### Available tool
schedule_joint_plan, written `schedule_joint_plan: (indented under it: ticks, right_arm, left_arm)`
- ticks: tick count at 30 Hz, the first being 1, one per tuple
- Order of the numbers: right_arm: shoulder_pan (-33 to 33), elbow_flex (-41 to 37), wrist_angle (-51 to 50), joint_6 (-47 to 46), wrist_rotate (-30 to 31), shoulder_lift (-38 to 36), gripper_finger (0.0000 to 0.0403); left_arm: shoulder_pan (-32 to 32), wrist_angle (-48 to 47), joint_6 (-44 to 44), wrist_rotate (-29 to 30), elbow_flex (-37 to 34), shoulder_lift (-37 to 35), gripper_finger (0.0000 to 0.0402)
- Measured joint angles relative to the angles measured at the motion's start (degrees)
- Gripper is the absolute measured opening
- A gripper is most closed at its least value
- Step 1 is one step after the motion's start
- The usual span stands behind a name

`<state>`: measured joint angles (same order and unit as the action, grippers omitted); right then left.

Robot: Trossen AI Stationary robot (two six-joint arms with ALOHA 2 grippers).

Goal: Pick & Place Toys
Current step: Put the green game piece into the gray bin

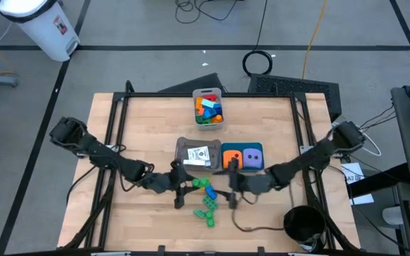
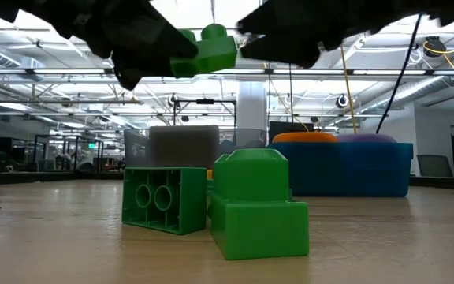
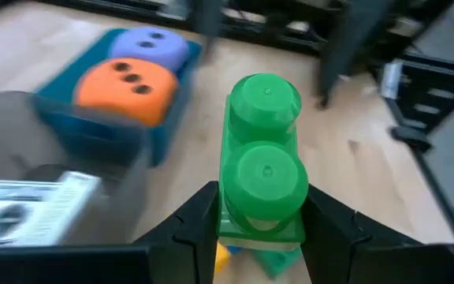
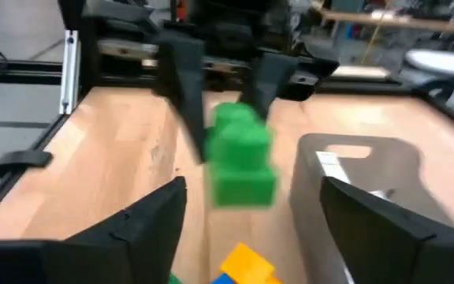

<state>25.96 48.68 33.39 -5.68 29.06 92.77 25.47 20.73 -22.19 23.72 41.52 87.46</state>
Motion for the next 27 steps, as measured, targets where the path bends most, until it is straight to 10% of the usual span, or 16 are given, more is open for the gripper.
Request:
schedule_joint_plan:
  ticks: [10,27]
  right_arm:
    - [-3.1,1.95,9.07,-0.68,-11.34,7.37,0.0291]
    - [-3.2,1.95,8.4,-0.91,-11.31,7.74,0.013]
  left_arm:
    - [0.88,4.71,1.83,-2.8,-0.01,3.46,0.0139]
    - [0.44,6.52,1.63,-2.62,-0.01,3.45,0.0161]
